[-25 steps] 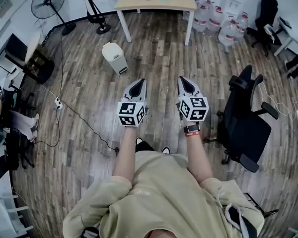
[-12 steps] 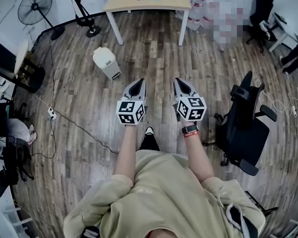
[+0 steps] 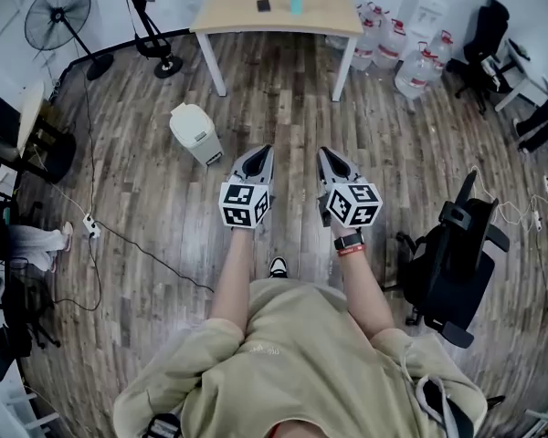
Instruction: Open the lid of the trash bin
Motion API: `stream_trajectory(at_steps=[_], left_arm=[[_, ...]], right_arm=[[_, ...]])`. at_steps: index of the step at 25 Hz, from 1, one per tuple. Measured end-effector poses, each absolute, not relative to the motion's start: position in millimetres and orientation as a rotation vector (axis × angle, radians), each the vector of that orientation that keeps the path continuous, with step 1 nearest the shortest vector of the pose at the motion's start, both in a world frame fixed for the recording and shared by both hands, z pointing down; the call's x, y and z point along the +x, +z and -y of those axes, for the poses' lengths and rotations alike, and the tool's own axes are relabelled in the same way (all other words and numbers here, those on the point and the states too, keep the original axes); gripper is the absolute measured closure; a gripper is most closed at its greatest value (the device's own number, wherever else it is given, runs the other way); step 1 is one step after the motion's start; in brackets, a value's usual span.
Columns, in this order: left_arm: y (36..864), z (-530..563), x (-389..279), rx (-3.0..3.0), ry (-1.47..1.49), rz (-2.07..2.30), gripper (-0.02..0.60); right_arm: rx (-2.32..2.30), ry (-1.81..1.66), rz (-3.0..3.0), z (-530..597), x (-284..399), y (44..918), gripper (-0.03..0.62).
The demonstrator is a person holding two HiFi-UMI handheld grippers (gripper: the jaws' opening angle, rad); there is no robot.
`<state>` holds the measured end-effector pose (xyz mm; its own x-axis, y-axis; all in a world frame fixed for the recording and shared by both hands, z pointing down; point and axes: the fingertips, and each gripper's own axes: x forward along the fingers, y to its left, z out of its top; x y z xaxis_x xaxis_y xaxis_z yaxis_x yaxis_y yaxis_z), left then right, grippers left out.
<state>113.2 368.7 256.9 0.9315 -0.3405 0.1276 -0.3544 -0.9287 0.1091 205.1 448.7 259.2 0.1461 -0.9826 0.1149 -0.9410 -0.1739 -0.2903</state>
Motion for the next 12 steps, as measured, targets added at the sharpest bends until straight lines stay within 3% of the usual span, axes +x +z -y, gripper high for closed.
stream_trajectory(at_steps=[12], left_arm=[[278.6,-208.1,94.8,2.895,0.223,0.698,0.558]], right_arm=[[-2.116,-0.516,-2.069,-265.7,189.4,277.1,0.579]])
